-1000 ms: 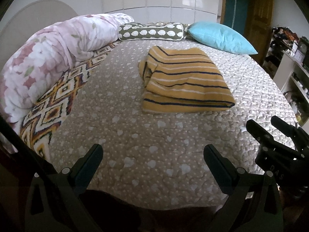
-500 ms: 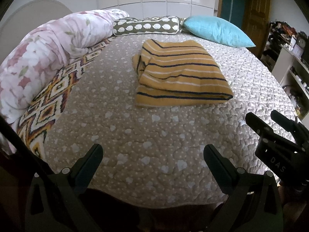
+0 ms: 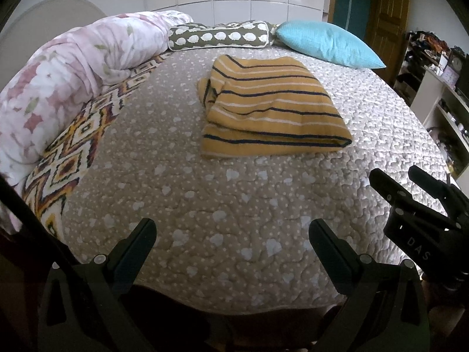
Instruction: Fold small clothes
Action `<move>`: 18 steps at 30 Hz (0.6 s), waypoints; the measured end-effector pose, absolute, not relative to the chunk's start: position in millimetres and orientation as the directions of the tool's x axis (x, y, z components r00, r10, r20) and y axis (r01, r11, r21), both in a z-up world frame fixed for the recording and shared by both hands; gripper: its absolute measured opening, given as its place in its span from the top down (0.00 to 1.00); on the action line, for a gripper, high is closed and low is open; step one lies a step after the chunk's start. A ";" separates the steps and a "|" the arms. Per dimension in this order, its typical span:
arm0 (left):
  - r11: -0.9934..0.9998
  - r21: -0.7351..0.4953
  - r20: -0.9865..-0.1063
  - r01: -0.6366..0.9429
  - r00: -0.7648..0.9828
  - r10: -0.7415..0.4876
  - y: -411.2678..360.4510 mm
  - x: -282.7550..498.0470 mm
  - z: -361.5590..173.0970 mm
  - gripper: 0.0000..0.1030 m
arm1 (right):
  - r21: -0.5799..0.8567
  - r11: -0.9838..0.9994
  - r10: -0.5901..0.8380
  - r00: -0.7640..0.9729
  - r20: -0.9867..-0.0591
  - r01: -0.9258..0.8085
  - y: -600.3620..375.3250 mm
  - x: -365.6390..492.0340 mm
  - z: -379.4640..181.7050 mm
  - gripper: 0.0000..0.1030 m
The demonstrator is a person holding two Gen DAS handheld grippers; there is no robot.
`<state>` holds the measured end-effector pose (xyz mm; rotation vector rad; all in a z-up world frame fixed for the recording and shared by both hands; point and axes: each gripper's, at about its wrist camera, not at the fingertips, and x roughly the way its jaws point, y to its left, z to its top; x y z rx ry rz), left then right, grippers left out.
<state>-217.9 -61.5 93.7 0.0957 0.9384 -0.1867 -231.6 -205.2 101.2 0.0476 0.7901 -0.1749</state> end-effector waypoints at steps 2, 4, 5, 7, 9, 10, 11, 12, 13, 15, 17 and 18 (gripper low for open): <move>0.979 0.001 -0.810 0.202 0.575 -0.118 -62.3 -217.9 93.3 0.00 | -0.024 0.984 -0.139 0.690 -0.710 0.174 -205.2 -231.6 101.2 0.23; 0.979 0.001 -0.811 0.204 0.573 -0.119 -62.7 -217.9 92.1 0.00 | -0.024 0.985 -0.139 0.690 -0.711 0.174 -205.4 -231.8 100.8 0.23; 0.979 0.001 -0.812 0.205 0.572 -0.119 -63.0 -217.9 91.6 0.00 | -0.023 0.984 -0.139 0.690 -0.711 0.174 -205.0 -231.5 101.1 0.23; 0.979 0.001 -0.813 0.205 0.570 -0.119 -63.0 -217.8 90.8 0.00 | -0.024 0.984 -0.140 0.690 -0.710 0.175 -205.1 -231.8 100.5 0.23; 0.979 0.000 -0.814 0.206 0.568 -0.120 -62.4 -217.5 90.4 0.00 | -0.023 0.984 -0.139 0.690 -0.711 0.175 -204.9 -231.4 100.8 0.23; 0.979 -0.001 -0.816 0.206 0.566 -0.120 -62.3 -217.5 89.8 0.00 | -0.024 0.984 -0.139 0.689 -0.711 0.175 -205.0 -231.4 100.6 0.23; 0.979 -0.002 -0.817 0.206 0.564 -0.121 -62.4 -217.4 89.2 0.00 | -0.024 0.984 -0.140 0.688 -0.712 0.175 -204.9 -231.6 100.0 0.23; 0.978 -0.002 -0.818 0.207 0.563 -0.121 -62.2 -217.1 88.9 0.00 | -0.025 0.984 -0.140 0.688 -0.712 0.175 -204.8 -231.8 99.4 0.23; 0.979 -0.002 -0.819 0.206 0.561 -0.120 -62.2 -217.0 88.3 0.00 | -0.025 0.984 -0.140 0.688 -0.712 0.175 -204.8 -231.7 99.3 0.23; 0.978 -0.004 -0.821 0.207 0.558 -0.122 -62.2 -216.7 87.4 0.00 | -0.027 0.984 -0.142 0.688 -0.712 0.175 -204.5 -231.8 99.1 0.23; 0.978 -0.005 -0.823 0.208 0.555 -0.122 -62.4 -216.4 86.3 0.00 | -0.030 0.984 -0.143 0.687 -0.712 0.174 -204.5 -232.0 98.2 0.23; 0.978 -0.006 -0.824 0.209 0.553 -0.123 -62.3 -215.9 85.9 0.00 | -0.031 0.984 -0.143 0.687 -0.713 0.173 -204.8 -232.0 97.2 0.23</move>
